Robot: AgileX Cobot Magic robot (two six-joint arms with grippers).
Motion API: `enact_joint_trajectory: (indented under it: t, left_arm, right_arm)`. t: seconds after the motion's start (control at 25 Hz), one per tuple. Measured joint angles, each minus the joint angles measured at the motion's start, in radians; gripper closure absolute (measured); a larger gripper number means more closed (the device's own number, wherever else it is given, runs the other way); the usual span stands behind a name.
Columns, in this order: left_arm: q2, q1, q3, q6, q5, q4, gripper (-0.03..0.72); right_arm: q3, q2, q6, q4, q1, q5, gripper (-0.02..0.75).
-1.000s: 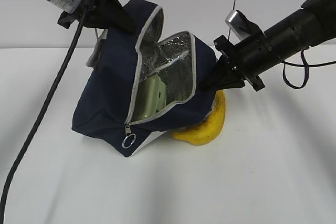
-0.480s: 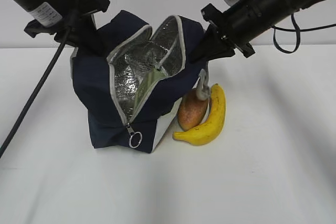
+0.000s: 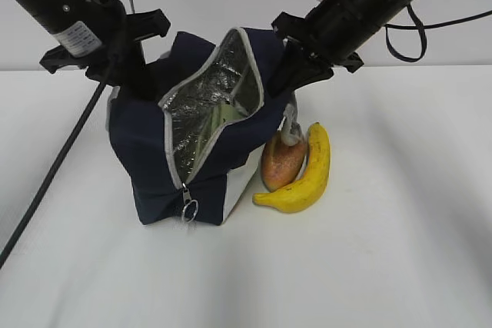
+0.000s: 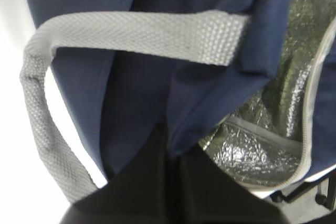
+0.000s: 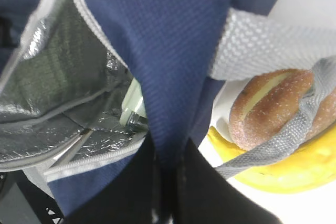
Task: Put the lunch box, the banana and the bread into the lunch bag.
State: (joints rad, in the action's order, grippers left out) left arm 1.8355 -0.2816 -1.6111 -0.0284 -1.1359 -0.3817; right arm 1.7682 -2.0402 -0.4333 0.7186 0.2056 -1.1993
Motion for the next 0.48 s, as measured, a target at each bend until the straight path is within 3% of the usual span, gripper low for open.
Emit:
enact_joint_trajectory:
  t: [0.32,0.4,0.48]
  left_arm:
    - [0.0,-0.001,0.0,0.018,0.037,0.036,0.688]
    - [0.0,-0.001,0.0,0.028,0.037,0.055,0.688]
    - [0.0,-0.001,0.0,0.039,0.037,0.084,0.688]
  right_arm:
    - [0.0,0.0,0.002,-0.021,0.0,-0.004,0.71]
    - [0.0,0.0,0.013,-0.021,0.0,-0.007,0.671]
    - [0.0,0.0,0.031,-0.021,0.0,-0.009,0.57]
